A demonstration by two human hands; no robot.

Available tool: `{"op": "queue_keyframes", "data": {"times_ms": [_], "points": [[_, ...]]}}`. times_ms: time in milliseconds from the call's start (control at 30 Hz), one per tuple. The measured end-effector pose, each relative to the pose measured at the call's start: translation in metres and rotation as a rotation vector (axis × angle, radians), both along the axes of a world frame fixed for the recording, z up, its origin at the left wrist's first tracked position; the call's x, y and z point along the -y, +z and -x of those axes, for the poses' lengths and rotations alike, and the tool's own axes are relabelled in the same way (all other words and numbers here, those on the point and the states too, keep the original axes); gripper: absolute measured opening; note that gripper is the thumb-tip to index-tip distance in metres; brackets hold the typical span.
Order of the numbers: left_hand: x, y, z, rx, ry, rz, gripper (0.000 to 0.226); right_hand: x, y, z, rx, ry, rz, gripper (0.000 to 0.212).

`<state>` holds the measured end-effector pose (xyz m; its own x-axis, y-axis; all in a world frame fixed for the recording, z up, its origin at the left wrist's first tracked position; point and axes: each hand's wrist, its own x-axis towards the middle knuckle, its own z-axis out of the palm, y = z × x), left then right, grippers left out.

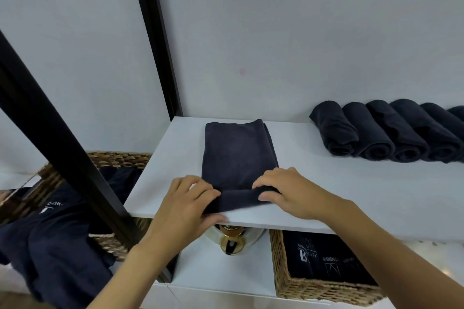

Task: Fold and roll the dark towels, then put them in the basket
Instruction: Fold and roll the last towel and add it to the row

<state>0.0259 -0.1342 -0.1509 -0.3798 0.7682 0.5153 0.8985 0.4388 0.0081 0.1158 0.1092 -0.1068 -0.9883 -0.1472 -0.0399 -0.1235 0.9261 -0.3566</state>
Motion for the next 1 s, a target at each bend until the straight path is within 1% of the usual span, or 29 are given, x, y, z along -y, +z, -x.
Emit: {"op": "queue_keyframes", "data": {"times_ms": [67, 133, 200, 233, 300, 333, 367, 400, 433, 467, 500, 533, 567, 600, 667, 700, 767, 800, 867, 900, 933, 1000], "points": [[0.002, -0.001, -0.001, 0.018, 0.019, 0.051, 0.044, -0.007, 0.006, 0.001, 0.156, -0.001, 0.181, 0.017], [-0.003, 0.007, 0.004, 0.112, 0.043, 0.066, 0.04, -0.009, 0.008, 0.006, 0.232, -0.022, 0.293, 0.011], [-0.008, 0.019, 0.013, 0.329, 0.058, 0.082, 0.029, -0.01, 0.009, 0.009, 0.219, -0.102, 0.386, 0.011], [-0.01, 0.024, 0.017, 0.465, 0.054, 0.105, 0.023, -0.009, 0.009, 0.01, 0.161, -0.133, 0.374, 0.014], [-0.016, 0.032, 0.03, 0.664, 0.047, 0.203, 0.014, -0.005, 0.004, 0.007, -0.099, -0.118, 0.164, 0.016], [-0.02, 0.035, 0.036, 0.739, 0.032, 0.238, 0.014, -0.001, 0.001, 0.003, -0.25, -0.083, 0.046, 0.017], [-0.025, 0.039, 0.043, 0.805, 0.016, 0.26, 0.017, 0.002, -0.005, -0.001, -0.354, -0.035, -0.053, 0.019], [-0.029, 0.042, 0.048, 0.866, 0.002, 0.259, 0.021, 0.004, -0.011, -0.005, -0.396, 0.0, -0.128, 0.025], [-0.032, 0.044, 0.053, 0.927, 0.0, 0.245, 0.023, 0.006, -0.017, -0.007, -0.389, 0.015, -0.187, 0.034], [-0.036, 0.044, 0.058, 0.985, 0.003, 0.215, 0.023, 0.006, -0.023, -0.008, -0.358, 0.01, -0.221, 0.041], [-0.039, 0.043, 0.061, 1.017, 0.014, 0.176, 0.022, 0.005, -0.027, -0.007, -0.33, -0.015, -0.215, 0.042], [-0.043, 0.042, 0.062, 1.014, 0.033, 0.13, 0.018, 0.005, -0.026, -0.006, -0.294, -0.055, -0.172, 0.04], [-0.045, 0.039, 0.062, 0.947, 0.065, 0.086, 0.015, 0.004, -0.023, -0.002, -0.248, -0.098, -0.088, 0.038], [-0.045, 0.038, 0.059, 0.807, 0.108, 0.048, 0.014, 0.001, -0.019, 0.003, -0.203, -0.124, 0.007, 0.035], [-0.041, 0.033, 0.05, 0.415, 0.115, -0.034, 0.025, -0.005, -0.01, 0.013, -0.077, -0.169, 0.202, 0.027], [-0.038, 0.029, 0.046, 0.27, 0.067, -0.026, 0.035, -0.009, -0.006, 0.017, -0.023, -0.182, 0.281, 0.024], [-0.034, 0.015, 0.043, 0.104, -0.027, 0.042, 0.05, -0.017, -0.001, 0.023, 0.067, -0.207, 0.361, 0.019], [-0.034, 0.01, 0.043, 0.076, -0.046, 0.062, 0.05, -0.02, 0.001, 0.025, 0.103, -0.211, 0.373, 0.019], [-0.041, 0.012, 0.044, 0.158, -0.045, 0.069, 0.041, -0.019, 0.003, 0.027, 0.124, -0.225, 0.372, 0.018], [-0.045, 0.019, 0.046, 0.264, -0.033, 0.078, 0.036, -0.017, 0.002, 0.026, 0.093, -0.245, 0.344, 0.018], [-0.048, 0.026, 0.051, 0.386, -0.028, 0.096, 0.031, -0.014, 0.001, 0.025, 0.004, -0.262, 0.269, 0.02], [-0.055, 0.037, 0.063, 0.621, -0.028, 0.156, 0.021, -0.007, -0.006, 0.018, -0.276, -0.245, 0.044, 0.024]]}}
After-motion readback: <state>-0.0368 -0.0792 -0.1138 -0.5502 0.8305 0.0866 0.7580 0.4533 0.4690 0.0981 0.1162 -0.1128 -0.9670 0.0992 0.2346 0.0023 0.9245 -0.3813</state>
